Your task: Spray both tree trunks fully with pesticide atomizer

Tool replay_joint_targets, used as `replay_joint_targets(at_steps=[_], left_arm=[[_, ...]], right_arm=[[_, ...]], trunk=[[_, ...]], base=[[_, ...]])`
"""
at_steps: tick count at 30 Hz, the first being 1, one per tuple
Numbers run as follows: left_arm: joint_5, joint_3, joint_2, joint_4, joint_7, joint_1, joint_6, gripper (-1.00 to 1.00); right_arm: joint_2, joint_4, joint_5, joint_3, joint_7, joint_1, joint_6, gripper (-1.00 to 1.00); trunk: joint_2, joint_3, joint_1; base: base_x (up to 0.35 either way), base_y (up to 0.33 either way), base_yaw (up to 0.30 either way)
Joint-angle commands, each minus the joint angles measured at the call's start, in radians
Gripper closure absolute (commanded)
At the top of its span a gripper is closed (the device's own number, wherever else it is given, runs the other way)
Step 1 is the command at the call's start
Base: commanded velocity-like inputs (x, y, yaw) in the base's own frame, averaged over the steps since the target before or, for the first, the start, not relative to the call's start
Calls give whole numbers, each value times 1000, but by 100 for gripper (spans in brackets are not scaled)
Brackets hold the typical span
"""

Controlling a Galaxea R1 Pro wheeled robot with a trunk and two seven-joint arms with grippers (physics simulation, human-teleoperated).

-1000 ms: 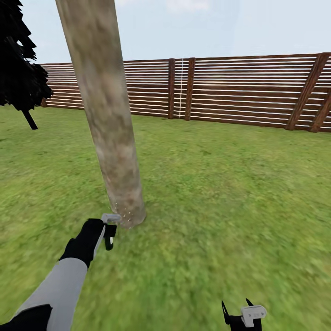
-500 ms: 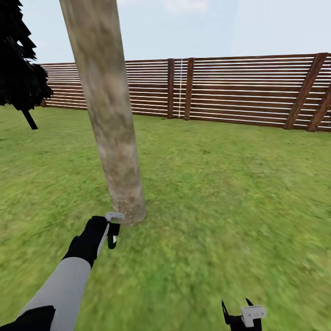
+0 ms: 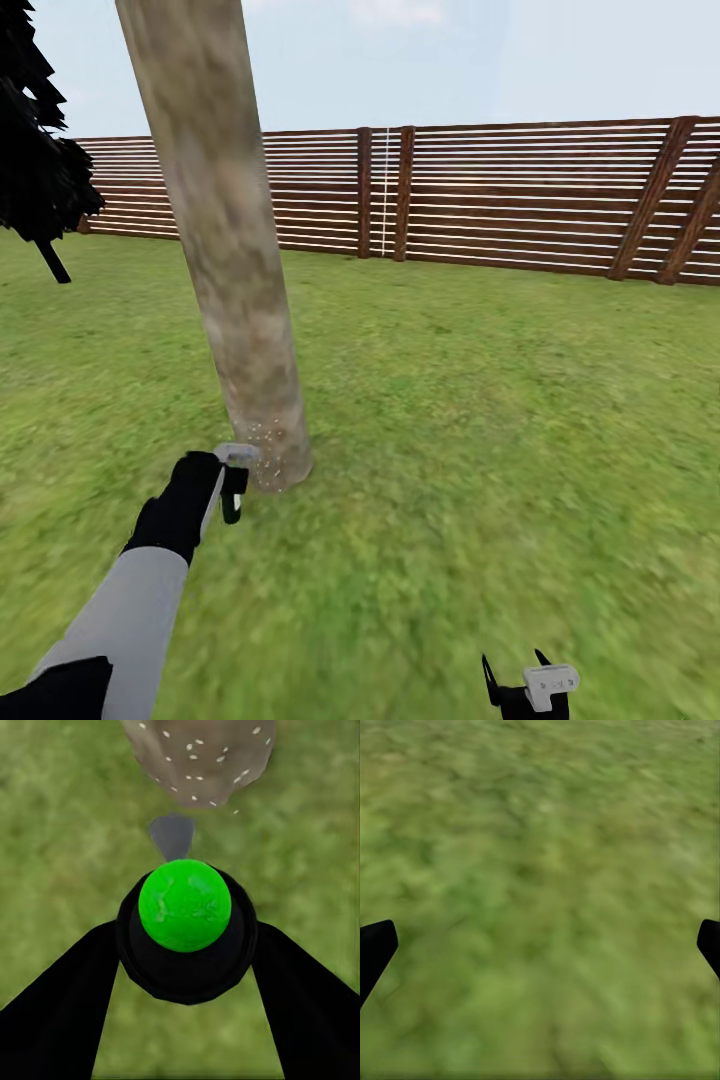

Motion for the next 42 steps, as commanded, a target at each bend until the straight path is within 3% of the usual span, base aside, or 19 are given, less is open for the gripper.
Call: replay_joint_targets(at_steps=[1, 4, 6, 10, 12, 15, 21, 22, 25, 29, 31, 32, 35, 36, 38, 40, 42], left_arm=[[-2, -5, -9, -5, 0, -1, 7, 100], [-2, -12, -74, -66, 0, -2, 12, 100], [-2, -41, -92, -83, 0, -2, 13, 100], [-3, -55, -77, -114, 0, -2, 50, 100], [-2, -52, -31, -156, -1, -6, 66, 100], [-1, -54, -16, -164, -2, -20, 90, 100], [-1, -61, -102, -168, -4, -59, 134, 100], [-2, -62, -105, -168, -4, -65, 136, 100], [-3, -59, -92, -171, -4, -72, 141, 100], [-1, -53, -2, -218, -6, -74, 163, 100], [-1, -52, 25, -228, -6, -75, 165, 100], [-1, -53, 26, -230, -7, -75, 165, 100], [-1, -60, -4, -231, -17, -74, 165, 100], [-2, -62, -51, -231, -28, -75, 165, 100], [-2, -79, -88, -236, -32, -76, 166, 100], [-2, -118, -94, -250, -34, -76, 173, 100], [-5, -120, -72, -269, -34, -87, 176, 100]], right_arm=[[0, 0, 0, 0, 0, 0, 0, -100], [0, 0, 0, 0, 0, 0, 0, -100], [0, 0, 0, 0, 0, 0, 0, -100], [0, 0, 0, 0, 0, 0, 0, -100], [0, 0, 0, 0, 0, 0, 0, -100], [0, 0, 0, 0, 0, 0, 0, -100], [0, 0, 0, 1, 0, 0, 0, -100], [0, 0, 0, 1, 0, 0, 0, -100], [0, 0, 0, 2, 0, 0, 0, -100], [0, 0, 0, 2, 0, 0, 0, -100], [0, 0, 0, 2, 0, 0, 0, -100], [0, 0, 0, 2, 0, 0, 0, -100], [0, 0, 0, 2, 0, 0, 0, -100], [0, 0, 0, 2, 0, 0, 0, -100], [0, 0, 0, 2, 0, 0, 0, -100], [0, 0, 0, 2, 0, 0, 0, -100], [0, 0, 0, 2, 0, 0, 0, -100]], trunk=[[0, 0, 0], [0, 0, 0], [0, 0, 0], [0, 0, 0], [0, 0, 0], [0, 0, 0], [0, 0, 0], [0, 0, 0], [0, 0, 0], [0, 0, 0], [0, 0, 0], [0, 0, 0], [0, 0, 0], [0, 0, 0], [0, 0, 0], [0, 0, 0], [0, 0, 0]], base=[[0, 0, 0], [-66, 0, 0], [-232, 0, 0], [-54, 0, 0], [-3, 0, 0], [0, 0, 0], [0, 0, 0], [0, 0, 0], [0, 0, 0], [0, 0, 0], [0, 0, 0], [0, 0, 0], [0, 0, 0], [0, 0, 0], [0, 0, 0], [0, 0, 0], [0, 0, 0]])
